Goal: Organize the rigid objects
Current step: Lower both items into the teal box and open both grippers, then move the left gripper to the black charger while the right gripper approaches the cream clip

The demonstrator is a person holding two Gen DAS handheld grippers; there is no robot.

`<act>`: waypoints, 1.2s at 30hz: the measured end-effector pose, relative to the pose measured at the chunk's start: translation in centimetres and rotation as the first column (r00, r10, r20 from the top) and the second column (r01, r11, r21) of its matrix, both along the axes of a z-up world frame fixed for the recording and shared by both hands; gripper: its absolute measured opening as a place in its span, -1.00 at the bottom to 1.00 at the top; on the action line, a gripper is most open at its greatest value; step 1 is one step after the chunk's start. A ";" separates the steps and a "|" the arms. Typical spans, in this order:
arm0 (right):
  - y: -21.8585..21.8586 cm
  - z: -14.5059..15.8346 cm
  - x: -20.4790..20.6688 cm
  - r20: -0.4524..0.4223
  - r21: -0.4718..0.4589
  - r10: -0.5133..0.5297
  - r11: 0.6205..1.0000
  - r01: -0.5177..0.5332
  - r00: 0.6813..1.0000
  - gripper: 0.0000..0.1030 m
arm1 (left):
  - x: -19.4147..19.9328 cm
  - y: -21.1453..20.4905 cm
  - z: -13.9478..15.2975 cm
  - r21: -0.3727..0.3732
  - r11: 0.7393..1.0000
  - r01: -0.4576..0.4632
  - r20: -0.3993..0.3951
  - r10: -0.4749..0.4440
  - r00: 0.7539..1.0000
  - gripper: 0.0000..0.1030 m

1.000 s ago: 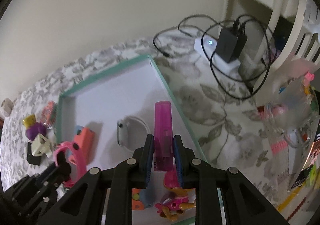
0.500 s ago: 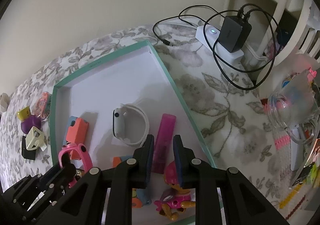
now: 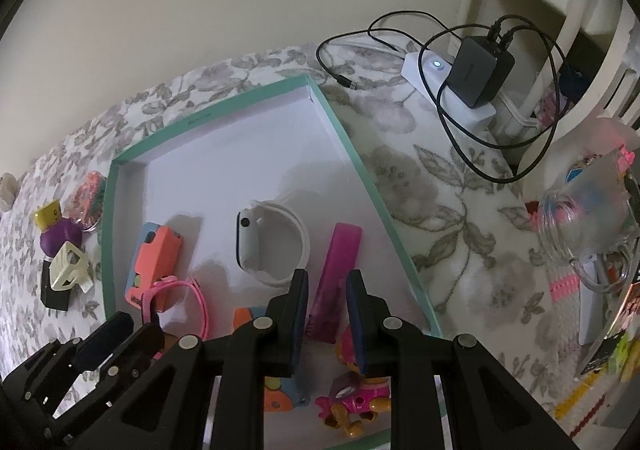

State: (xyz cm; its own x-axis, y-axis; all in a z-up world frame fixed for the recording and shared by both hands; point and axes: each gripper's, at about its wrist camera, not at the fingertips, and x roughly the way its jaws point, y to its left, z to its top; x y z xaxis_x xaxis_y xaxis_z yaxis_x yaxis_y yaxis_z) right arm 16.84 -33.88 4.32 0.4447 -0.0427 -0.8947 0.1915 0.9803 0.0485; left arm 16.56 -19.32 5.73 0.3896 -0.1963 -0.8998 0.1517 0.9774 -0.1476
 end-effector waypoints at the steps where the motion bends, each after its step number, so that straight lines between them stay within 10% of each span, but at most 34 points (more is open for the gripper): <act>1: 0.1 0.1 0.0 0.003 0.000 0.003 1.000 -0.003 1.000 -0.58 | 0.0 0.1 0.1 -0.003 1.000 -0.002 0.001 0.002 1.000 -0.45; 5: 0.6 0.7 -0.1 0.012 -0.014 0.015 1.000 -0.015 1.000 -0.58 | 0.2 1.0 1.0 -0.013 0.999 -0.034 0.017 0.034 0.999 -0.44; 9: 1.2 1.3 -0.1 0.019 -0.021 0.030 0.999 -0.029 0.999 -0.57 | 0.5 2.6 2.0 -0.009 0.994 -0.111 0.038 0.111 0.993 0.33; 20: 2.8 1.1 0.3 0.006 -0.057 0.062 0.996 -0.061 0.998 0.44 | 1.3 6.2 1.8 0.021 0.962 -0.273 0.013 0.273 0.962 0.67; 36: 3.8 1.3 0.4 0.034 -0.038 0.094 0.995 -0.092 0.995 0.98 | 1.4 8.7 1.8 0.050 0.939 -0.341 0.035 0.340 0.940 0.93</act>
State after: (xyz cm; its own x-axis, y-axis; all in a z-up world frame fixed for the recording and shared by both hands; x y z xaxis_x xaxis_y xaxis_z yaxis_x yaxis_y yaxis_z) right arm 17.28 -30.06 5.66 0.4796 -0.0316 -0.8769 0.0984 0.9950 0.0179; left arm 17.99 -10.59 7.57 0.4478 0.0008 -0.8942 -0.1885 0.9776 -0.0935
